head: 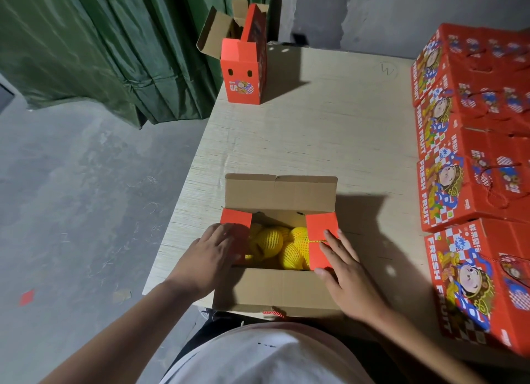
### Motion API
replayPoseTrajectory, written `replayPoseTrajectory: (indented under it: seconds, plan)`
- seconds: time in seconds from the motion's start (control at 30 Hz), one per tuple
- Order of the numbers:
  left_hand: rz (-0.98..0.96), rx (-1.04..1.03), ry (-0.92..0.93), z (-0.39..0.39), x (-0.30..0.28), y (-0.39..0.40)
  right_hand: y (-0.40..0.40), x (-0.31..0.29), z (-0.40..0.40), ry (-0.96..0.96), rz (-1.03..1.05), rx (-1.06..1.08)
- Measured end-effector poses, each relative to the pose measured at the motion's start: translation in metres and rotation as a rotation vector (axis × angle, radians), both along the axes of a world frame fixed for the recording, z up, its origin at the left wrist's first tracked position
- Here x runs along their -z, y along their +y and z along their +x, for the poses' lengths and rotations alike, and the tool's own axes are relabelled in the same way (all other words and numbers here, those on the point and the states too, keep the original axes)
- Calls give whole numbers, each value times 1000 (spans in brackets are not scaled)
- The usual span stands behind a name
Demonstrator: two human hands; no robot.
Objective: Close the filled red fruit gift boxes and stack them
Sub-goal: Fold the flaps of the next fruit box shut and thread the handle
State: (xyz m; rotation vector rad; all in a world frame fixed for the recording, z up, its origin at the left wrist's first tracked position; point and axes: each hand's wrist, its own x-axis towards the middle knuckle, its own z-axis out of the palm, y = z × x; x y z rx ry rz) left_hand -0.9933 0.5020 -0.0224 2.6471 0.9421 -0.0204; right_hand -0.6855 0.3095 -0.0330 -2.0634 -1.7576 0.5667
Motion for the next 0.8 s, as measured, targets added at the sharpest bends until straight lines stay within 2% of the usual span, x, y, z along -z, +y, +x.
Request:
replayPoseTrajectory:
  seconds: [0.13,0.3,0.37,0.47,0.63,0.73,0.8]
  plan:
    - [-25,65,-2,-17,-1,3,-9,-9,12,48,-30,-90]
    - [-62,145,151,-45,3,4,-27,-16,35,-6,-141,-236]
    - [-104,141,118,-46,1,1,-31,-16,39,45,-142,-232]
    - [-167,84,-4,-43,-5,-1,-34,-19,40,229,-113,-113]
    - [-301,-238,-256,-29,-15,1,-19,-21,32,468,-33,244]
    - [-325,-332,-355,-17,-17,6,-3,-15,27,465,87,455]
    - [-300,-309,-348,-10,-17,11,7,-14,25,381,135,458]
